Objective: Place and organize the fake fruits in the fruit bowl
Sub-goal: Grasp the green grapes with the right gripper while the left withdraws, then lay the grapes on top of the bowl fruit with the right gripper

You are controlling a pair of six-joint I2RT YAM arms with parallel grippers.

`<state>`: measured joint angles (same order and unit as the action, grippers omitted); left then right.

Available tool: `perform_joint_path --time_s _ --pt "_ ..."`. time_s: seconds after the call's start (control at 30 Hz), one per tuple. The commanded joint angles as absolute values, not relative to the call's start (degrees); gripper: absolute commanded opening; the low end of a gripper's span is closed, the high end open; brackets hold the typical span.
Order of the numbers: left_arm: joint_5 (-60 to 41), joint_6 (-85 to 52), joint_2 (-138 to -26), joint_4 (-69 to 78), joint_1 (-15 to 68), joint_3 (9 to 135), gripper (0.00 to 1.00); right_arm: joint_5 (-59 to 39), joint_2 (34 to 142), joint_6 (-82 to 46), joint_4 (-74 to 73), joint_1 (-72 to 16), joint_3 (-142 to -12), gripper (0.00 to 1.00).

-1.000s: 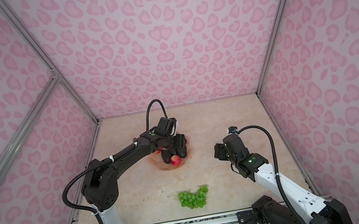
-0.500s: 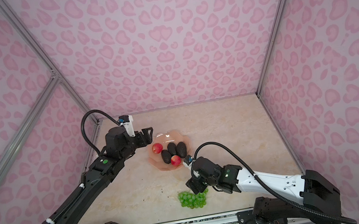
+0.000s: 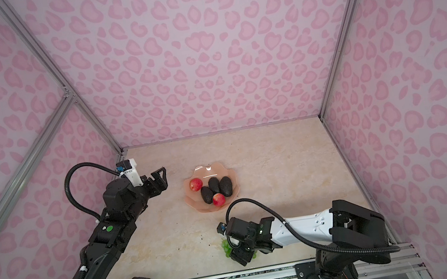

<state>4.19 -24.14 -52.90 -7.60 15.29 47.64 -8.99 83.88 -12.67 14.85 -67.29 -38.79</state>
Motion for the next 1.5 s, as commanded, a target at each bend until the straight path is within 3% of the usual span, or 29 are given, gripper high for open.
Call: perform_joint_path --time_s 0.0,0.27,0.6,0.8,1.17,1.23,1.47 --pt "3.7 -24.2 -52.3 -7.9 14.8 47.7 0.88 -7.8 85.7 -13.2 13.1 -67.4 -39.3 0.65" --pt "4.0 -23.2 -51.5 -8.6 13.3 47.8 0.88 -6.2 87.3 -15.9 10.4 -66.8 -40.8 0.29" --pt "3.1 -22.7 -51.4 -8.8 11.6 47.7 0.88 -8.2 74.4 -21.4 8.9 -57.4 -44.7 0.21" --pt "3.0 -22.7 -51.2 -8.8 10.9 47.5 0.89 -7.7 75.9 -19.4 7.6 -50.0 -53.8 0.23" --pt "3.8 -22.1 -48.6 -10.2 9.7 46.4 0.89 -7.2 103.3 -14.9 9.4 -43.8 -75.6 0.27" --pt "4.0 -22.0 -48.0 -10.7 9.6 46.2 0.89 -8.4 106.3 -15.1 8.3 -43.2 -76.6 0.34" --pt "4.5 -21.3 -46.8 -11.4 9.0 45.7 0.90 -17.0 108.5 -19.0 -3.4 -39.2 -72.8 0.74"
